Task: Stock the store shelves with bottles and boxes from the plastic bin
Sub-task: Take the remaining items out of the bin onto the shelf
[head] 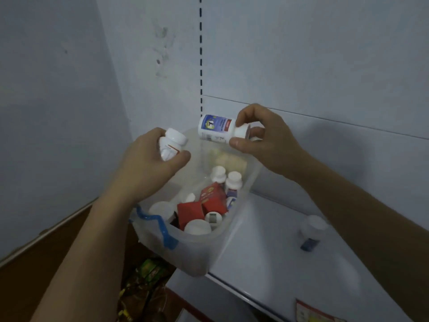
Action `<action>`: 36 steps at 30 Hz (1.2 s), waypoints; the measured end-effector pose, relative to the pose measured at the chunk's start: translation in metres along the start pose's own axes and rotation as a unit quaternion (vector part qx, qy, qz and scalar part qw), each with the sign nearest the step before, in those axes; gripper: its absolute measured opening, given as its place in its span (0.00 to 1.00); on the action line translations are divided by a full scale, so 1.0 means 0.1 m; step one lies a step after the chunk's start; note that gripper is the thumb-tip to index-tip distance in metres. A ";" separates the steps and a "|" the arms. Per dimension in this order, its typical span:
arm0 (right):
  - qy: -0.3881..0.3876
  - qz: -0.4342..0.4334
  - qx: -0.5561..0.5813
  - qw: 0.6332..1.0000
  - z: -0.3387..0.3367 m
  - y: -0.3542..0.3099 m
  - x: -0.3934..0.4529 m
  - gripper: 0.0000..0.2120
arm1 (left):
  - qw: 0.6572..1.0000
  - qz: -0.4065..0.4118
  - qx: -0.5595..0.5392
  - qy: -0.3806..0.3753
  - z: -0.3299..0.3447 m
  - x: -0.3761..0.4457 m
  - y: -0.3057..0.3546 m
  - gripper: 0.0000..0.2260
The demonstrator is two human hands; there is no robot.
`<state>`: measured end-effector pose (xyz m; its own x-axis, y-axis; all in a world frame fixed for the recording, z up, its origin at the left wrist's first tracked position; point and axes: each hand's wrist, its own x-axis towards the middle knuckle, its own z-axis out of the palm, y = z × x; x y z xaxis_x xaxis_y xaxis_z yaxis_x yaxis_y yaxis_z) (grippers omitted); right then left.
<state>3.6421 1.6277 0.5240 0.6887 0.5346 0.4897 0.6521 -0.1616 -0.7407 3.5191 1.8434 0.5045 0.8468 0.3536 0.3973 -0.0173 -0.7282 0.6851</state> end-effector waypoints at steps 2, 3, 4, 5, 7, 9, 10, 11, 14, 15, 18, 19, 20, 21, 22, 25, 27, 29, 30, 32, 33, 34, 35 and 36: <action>0.066 0.047 0.100 0.992 -0.21 -0.04 -0.36 0.12 | 0.997 0.033 -0.075 0.004 0.15 -0.16 0.33 0.09; 0.101 0.071 0.136 0.983 -0.32 -0.04 -0.57 0.10 | 0.990 0.045 -0.131 0.002 0.24 -0.28 0.51 0.08; 0.136 0.091 0.161 0.973 -0.44 -0.03 -0.79 0.09 | 0.980 0.056 -0.193 0.000 0.36 -0.40 0.68 0.09; 0.169 0.107 0.183 0.963 -0.56 -0.01 -1.03 0.07 | 0.966 0.068 -0.251 -0.004 0.48 -0.52 0.83 0.09; 0.228 0.130 0.223 0.939 -0.80 0.02 -1.56 0.05 | 0.936 0.087 -0.339 -0.022 0.77 -0.74 1.12 0.11; 0.288 0.150 0.245 0.914 -1.04 0.03 -2.11 0.05 | 0.910 0.090 -0.400 -0.056 1.09 -0.94 1.39 0.14; 0.316 0.158 0.245 0.903 -1.16 0.03 -2.38 0.03 | 0.901 0.089 -0.417 -0.075 1.25 -1.03 1.55 0.14; 0.340 0.166 0.238 0.894 -1.29 0.03 -2.64 0.02 | 0.895 0.089 -0.428 -0.095 1.40 -1.13 1.70 0.14; 0.376 0.191 0.177 0.889 -1.68 -0.01 -3.33 0.03 | 0.873 0.084 -0.457 -0.150 1.81 -1.49 2.18 0.14; 0.381 0.200 0.150 0.890 -1.81 -0.03 -3.56 0.03 | 0.865 0.082 -0.465 -0.168 1.94 -1.62 2.34 0.14; 0.406 0.221 0.089 0.882 -2.13 -0.08 -4.18 0.03 | 0.853 0.083 -0.466 -0.220 2.30 -2.05 2.77 0.16; 0.416 0.224 0.072 0.878 -2.23 -0.10 -4.36 0.03 | 0.848 0.089 -0.467 -0.233 2.42 -2.19 2.90 0.15; 0.424 0.226 0.055 0.875 -2.33 -0.13 -4.54 0.03 | 0.843 0.094 -0.470 -0.242 2.53 -2.32 3.02 0.15; 0.430 0.231 0.040 0.872 -2.41 -0.15 -4.71 0.03 | 0.839 0.095 -0.473 -0.250 2.62 -2.44 3.13 0.14; 0.436 0.241 0.028 0.867 -2.49 -0.18 -4.87 0.03 | 0.835 0.093 -0.476 -0.259 2.70 -2.57 3.24 0.14; 0.450 0.265 0.009 0.853 -2.73 -0.22 -5.28 0.03 | 0.807 0.078 -0.510 -0.288 2.86 -2.88 3.46 0.14; 0.444 0.273 -0.008 0.854 -2.87 -0.22 -5.46 0.06 | 0.776 0.070 -0.544 -0.312 2.92 -3.00 3.51 0.14; 0.418 0.278 -0.028 0.864 -2.97 -0.19 -5.54 0.07 | 0.752 0.069 -0.567 -0.328 2.97 -3.06 3.49 0.16; 0.402 0.277 -0.040 0.872 -3.00 -0.17 -5.54 0.07 | 0.741 0.066 -0.580 -0.331 2.99 -3.07 3.48 0.18; 0.370 0.273 -0.059 0.886 -3.02 -0.13 -5.46 0.08 | 0.726 0.044 -0.603 -0.328 2.99 -3.04 3.42 0.24; 0.356 0.269 -0.062 0.893 -3.01 -0.11 -5.38 0.09 | 0.725 0.034 -0.609 -0.320 2.98 -3.01 3.38 0.25; 0.343 0.263 -0.062 0.900 -2.99 -0.08 -5.28 0.09 | 0.726 0.027 -0.613 -0.312 2.95 -2.98 3.33 0.26; 0.328 0.254 -0.060 0.908 -2.95 -0.04 -5.16 0.09 | 0.724 0.024 -0.619 -0.304 2.91 -2.93 3.27 0.27; 0.312 0.245 -0.059 0.916 -2.90 0.00 -5.01 0.09 | 0.718 0.021 -0.628 -0.300 2.86 -2.88 3.19 0.28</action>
<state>3.3889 1.1189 0.4114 0.9307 -0.1990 0.3069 0.2205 -0.3643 -0.9048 3.4216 1.3410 0.4343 0.9016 -0.2434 0.3575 -0.1960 0.5069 0.8394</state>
